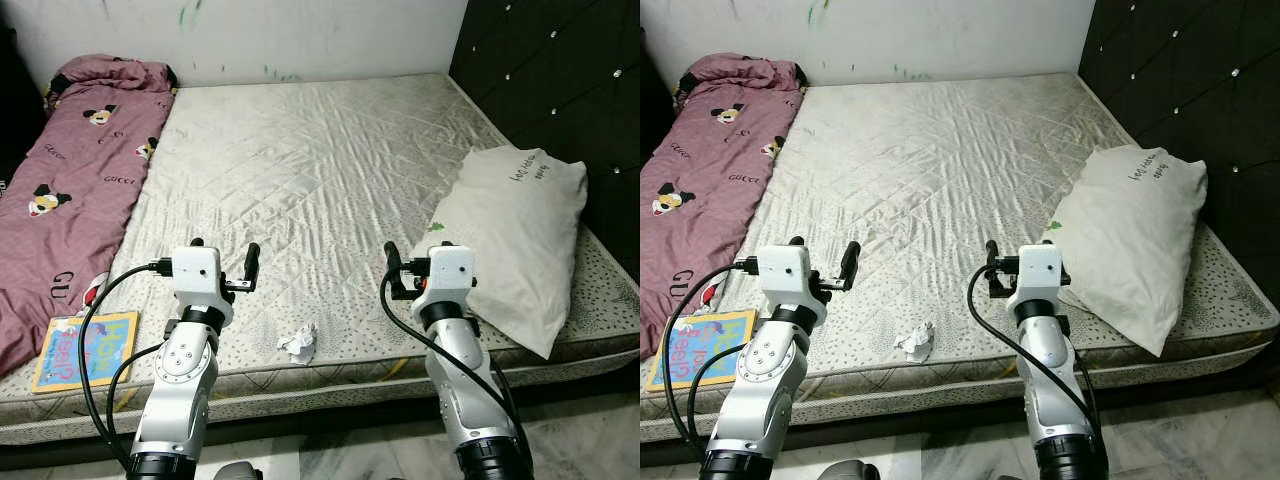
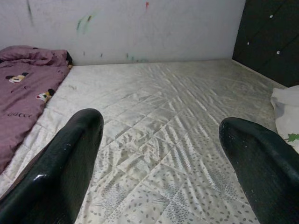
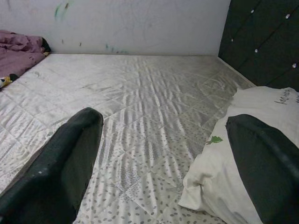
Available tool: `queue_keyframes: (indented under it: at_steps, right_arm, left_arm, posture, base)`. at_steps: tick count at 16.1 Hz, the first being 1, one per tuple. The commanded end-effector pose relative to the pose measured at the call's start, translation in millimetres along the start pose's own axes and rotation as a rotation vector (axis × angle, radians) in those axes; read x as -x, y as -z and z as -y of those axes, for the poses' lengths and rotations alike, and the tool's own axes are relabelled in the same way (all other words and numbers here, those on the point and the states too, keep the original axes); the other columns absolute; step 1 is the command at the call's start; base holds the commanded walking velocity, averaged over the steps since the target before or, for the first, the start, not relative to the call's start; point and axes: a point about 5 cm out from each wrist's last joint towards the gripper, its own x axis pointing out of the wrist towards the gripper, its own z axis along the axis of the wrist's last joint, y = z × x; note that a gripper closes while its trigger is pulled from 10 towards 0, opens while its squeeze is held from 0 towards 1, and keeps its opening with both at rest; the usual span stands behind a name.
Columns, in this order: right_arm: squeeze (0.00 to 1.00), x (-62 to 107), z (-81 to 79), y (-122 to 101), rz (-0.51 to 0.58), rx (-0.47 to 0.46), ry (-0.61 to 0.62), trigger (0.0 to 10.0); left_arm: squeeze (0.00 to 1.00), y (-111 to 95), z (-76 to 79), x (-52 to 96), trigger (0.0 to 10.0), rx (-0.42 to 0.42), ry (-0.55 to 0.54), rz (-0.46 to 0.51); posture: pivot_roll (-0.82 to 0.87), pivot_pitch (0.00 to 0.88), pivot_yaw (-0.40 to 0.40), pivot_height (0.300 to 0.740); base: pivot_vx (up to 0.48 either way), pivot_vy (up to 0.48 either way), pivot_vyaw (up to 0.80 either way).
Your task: Clean up the room
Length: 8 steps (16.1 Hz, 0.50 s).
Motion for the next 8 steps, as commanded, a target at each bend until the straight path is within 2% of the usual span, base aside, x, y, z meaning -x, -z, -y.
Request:
queue_keyframes:
  at_steps: [1, 5, 8]
  right_arm:
    - [0.00, -1.8, 0.6, -2.2, 0.002, -0.014, 0.004, 10.0]
    - [0.00, -2.2, 1.4, -2.1, 0.002, -0.013, 0.006, 10.0]
    - [0.00, -2.3, 0.4, -2.4, 0.005, -0.008, 0.000, 10.0]
  left_arm:
    - [0.00, 1.9, -1.5, -0.4, 10.0, 0.000, -0.010, -0.009]
    - [0.00, 2.4, -1.5, -0.7, 10.0, 0.005, -0.012, -0.012]
    - [0.00, 2.6, -2.4, -1.0, 10.0, 0.007, -0.022, -0.016]
  posture:
    - [0.01, 0.000, -0.009, 0.740]
    - [0.01, 0.000, -0.010, 0.740]
    - [0.01, 0.000, -0.009, 0.740]
  base:
    - [0.000, 0.000, 0.00]
    - [0.000, 0.000, -0.69]
    - [0.000, 0.000, 0.00]
